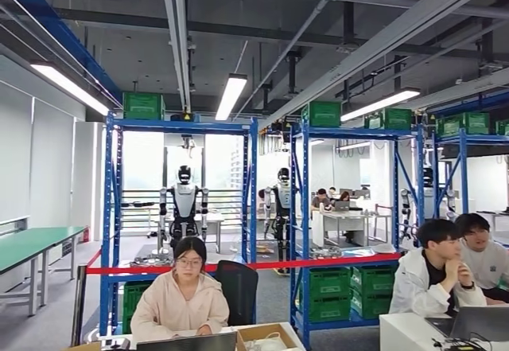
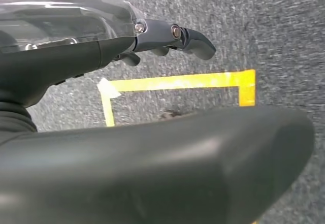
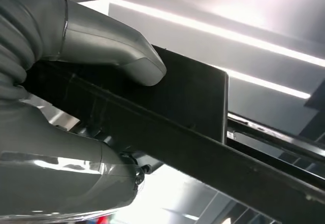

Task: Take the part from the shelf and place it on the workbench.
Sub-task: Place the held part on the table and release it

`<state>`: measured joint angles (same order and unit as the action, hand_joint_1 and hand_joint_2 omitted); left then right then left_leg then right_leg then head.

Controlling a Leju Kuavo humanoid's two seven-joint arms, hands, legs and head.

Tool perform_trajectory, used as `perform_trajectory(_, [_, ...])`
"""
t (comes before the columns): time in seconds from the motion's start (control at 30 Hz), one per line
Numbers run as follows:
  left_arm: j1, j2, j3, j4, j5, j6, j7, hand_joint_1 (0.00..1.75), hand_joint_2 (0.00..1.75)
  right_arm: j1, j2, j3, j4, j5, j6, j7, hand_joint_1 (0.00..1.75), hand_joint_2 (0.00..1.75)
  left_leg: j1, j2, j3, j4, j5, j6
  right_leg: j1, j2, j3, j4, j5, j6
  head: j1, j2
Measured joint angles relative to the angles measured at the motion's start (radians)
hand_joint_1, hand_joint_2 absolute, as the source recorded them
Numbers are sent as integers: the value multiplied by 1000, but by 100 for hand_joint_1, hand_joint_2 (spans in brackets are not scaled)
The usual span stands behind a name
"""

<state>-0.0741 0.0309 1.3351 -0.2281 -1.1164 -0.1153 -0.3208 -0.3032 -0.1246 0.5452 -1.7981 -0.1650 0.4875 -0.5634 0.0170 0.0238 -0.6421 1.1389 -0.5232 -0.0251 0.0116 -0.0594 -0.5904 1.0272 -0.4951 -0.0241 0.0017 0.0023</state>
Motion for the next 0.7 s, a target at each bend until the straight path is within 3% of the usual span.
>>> perform_trajectory(0.07, [-6,0,0,0,-3,0,0,0,175,-4,9,-8,-21,-18,16,-2,175,175,-9,36,12,-75,41,11,4,-16,9,4,-11,9,0,0])
perform_trajectory(0.1, [-8,0,-1,0,-4,0,0,0,175,-6,12,-12,-32,-26,23,-1,175,175,-14,40,9,-82,40,19,7,-25,11,5,-15,15,0,0])
perform_trajectory(0.17, [-8,1,-1,0,-4,0,1,0,175,-9,19,-16,-49,-39,38,4,175,175,-14,20,8,-87,46,33,7,-39,14,8,-26,25,0,0])
perform_trajectory(0.23, [-7,1,-1,0,-5,0,2,0,175,-10,23,-18,-60,-51,53,11,175,175,-10,-2,10,-88,46,40,1,-10,5,42,-57,34,0,0])
perform_trajectory(0.3, [-10,1,-1,0,-5,0,4,0,175,-9,24,-20,-65,-59,67,18,175,175,-8,-25,12,-89,46,46,-4,34,-41,148,-114,41,0,0])
perform_trajectory(0.37, [-12,1,-1,0,-5,0,6,0,175,-8,24,-21,-64,-63,76,22,175,175,-8,-51,13,-89,46,48,-5,48,-99,263,-152,43,0,0])
perform_trajectory(0.4, [-12,1,-1,0,-5,0,7,0,175,-8,24,-21,-63,-65,79,23,175,175,-9,-64,14,-89,46,48,-5,51,-110,280,-146,42,0,0])
perform_trajectory(0.43, [-11,1,-1,0,-5,0,9,0,175,-9,24,-21,-62,-66,82,25,175,175,-9,-78,16,-89,46,48,-4,54,-104,258,-122,40,0,0])
perform_trajectory(0.47, [-11,1,-1,0,-5,0,11,0,175,-10,24,-20,-61,-67,86,27,175,175,-9,-92,18,-89,46,48,-4,64,-81,201,-84,36,0,0])
perform_trajectory(0.53, [-12,0,-1,0,-5,0,14,0,175,-16,24,-18,-60,-70,93,32,175,175,-6,-118,18,-89,46,46,-5,112,-27,73,-22,25,0,0])
perform_trajectory(0.6, [-12,-1,-1,0,-4,0,16,0,175,-22,24,-15,-56,-66,93,41,175,175,0,-140,11,-89,49,40,-3,142,-2,13,-6,18,-1,1])
perform_trajectory(0.67, [-8,-2,-1,0,-1,0,17,0,175,-29,24,-11,-49,-56,84,56,175,175,4,-153,7,-92,53,29,-3,129,2,1,-4,14,-1,1])
perform_trajectory(0.7, [-4,-2,-1,0,1,0,17,0,175,-34,24,-7,-45,-50,74,67,175,175,2,-140,5,-90,49,25,-5,120,6,-7,0,10,-1,0])
